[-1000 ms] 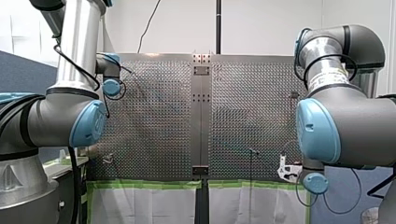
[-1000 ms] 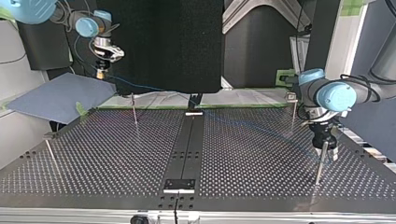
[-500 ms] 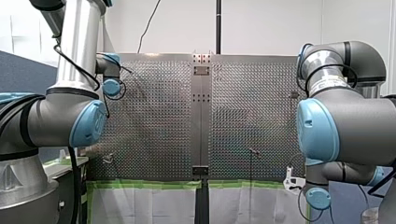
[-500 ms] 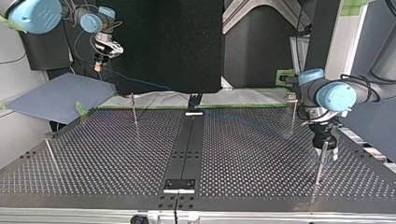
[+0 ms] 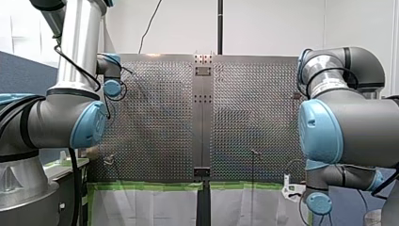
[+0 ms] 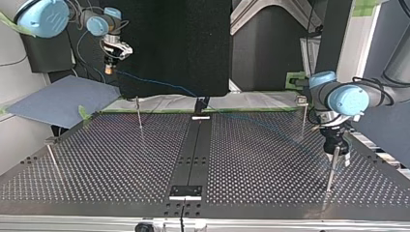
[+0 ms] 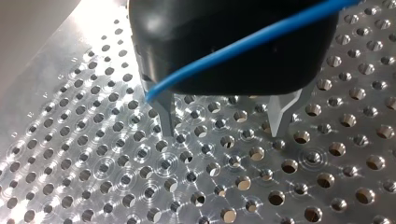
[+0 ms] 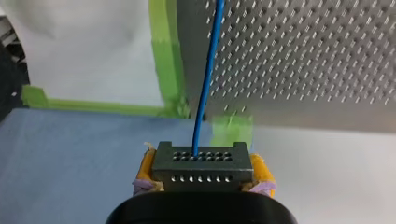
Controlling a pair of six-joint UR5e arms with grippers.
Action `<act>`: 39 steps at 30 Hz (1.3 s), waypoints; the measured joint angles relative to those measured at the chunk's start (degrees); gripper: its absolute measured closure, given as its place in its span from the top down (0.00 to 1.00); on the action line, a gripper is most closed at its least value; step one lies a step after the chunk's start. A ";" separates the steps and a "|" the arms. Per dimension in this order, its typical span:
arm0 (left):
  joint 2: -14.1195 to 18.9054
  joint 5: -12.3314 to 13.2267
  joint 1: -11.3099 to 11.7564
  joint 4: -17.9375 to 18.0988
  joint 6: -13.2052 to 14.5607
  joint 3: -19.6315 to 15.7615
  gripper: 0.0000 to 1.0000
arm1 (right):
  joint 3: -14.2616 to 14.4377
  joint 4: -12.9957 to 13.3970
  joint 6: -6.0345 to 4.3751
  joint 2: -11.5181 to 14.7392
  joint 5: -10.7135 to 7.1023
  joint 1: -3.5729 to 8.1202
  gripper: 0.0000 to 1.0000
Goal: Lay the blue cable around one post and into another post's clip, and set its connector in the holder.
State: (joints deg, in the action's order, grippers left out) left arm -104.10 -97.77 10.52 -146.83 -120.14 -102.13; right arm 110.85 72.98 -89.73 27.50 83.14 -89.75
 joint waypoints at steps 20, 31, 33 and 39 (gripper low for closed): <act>0.01 0.00 -0.24 -0.12 0.23 0.02 0.98 | 0.02 -4.27 -2.48 8.77 -0.84 -1.33 0.00; 0.01 0.00 -0.29 -0.29 0.33 0.01 0.98 | 0.08 -5.12 -2.65 14.13 -0.92 -2.14 0.00; 0.01 -0.03 -0.30 -0.30 0.26 0.01 0.98 | 0.08 -5.20 -2.68 14.79 -0.94 -2.45 0.00; 0.01 -1.16 -0.44 -0.31 -0.88 0.01 0.98 | 0.09 -5.28 -3.08 15.46 -0.99 -3.37 0.00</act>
State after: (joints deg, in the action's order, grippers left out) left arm -104.09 -98.94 10.08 -147.14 -121.02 -102.12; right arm 110.94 67.69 -92.81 42.97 82.15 -93.12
